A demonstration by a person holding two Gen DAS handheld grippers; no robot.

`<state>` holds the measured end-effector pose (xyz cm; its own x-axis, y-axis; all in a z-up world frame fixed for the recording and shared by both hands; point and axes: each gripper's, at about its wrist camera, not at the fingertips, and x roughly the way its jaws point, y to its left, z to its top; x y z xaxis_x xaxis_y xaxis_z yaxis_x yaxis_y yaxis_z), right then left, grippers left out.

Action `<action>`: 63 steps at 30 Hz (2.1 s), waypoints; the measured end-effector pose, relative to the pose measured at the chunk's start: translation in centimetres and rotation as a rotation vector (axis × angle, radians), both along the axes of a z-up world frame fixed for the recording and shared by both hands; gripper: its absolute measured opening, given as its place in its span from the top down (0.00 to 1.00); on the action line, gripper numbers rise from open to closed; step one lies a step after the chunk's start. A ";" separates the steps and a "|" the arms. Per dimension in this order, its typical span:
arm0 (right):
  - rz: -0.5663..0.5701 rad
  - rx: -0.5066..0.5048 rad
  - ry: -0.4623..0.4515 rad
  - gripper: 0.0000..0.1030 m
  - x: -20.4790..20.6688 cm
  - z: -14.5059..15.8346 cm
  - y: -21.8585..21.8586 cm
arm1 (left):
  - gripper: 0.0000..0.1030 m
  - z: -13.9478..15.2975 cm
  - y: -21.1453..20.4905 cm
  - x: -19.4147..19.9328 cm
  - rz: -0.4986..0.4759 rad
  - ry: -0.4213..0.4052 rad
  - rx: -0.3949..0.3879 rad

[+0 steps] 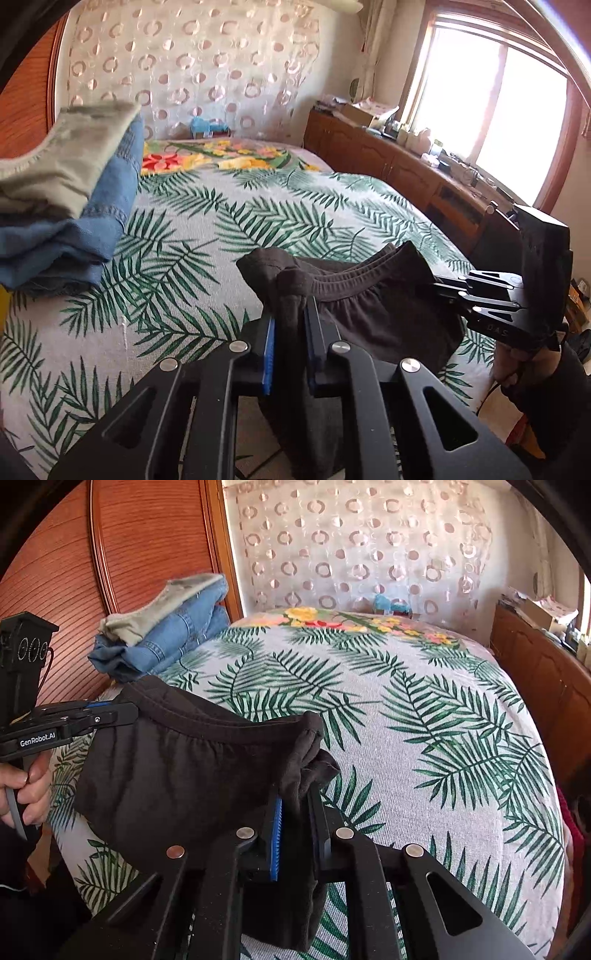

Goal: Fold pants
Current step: 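Lift the folded black pants with both grippers and carry them toward the jeans stack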

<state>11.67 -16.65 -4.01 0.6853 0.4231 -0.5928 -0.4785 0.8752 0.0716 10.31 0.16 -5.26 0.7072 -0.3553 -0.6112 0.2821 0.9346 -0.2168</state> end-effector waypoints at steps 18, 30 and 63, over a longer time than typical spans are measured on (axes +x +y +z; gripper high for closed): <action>0.010 0.042 -0.212 0.89 -4.0 6.2 -0.3 | 0.87 7.0 1.4 -2.9 0.024 -0.204 0.000; 0.057 0.034 -0.301 0.89 -3.5 9.1 1.2 | 0.87 9.5 3.2 -3.1 0.065 -0.272 0.021; 0.271 -0.044 -0.397 0.89 14.1 11.8 9.2 | 0.87 10.0 13.8 4.4 0.316 -0.311 0.035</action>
<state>25.75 -7.47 7.80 0.7305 0.5983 -0.3293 -0.6729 0.7130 -0.1970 14.69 13.96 4.70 0.9300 -0.0753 -0.3597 0.0285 0.9906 -0.1337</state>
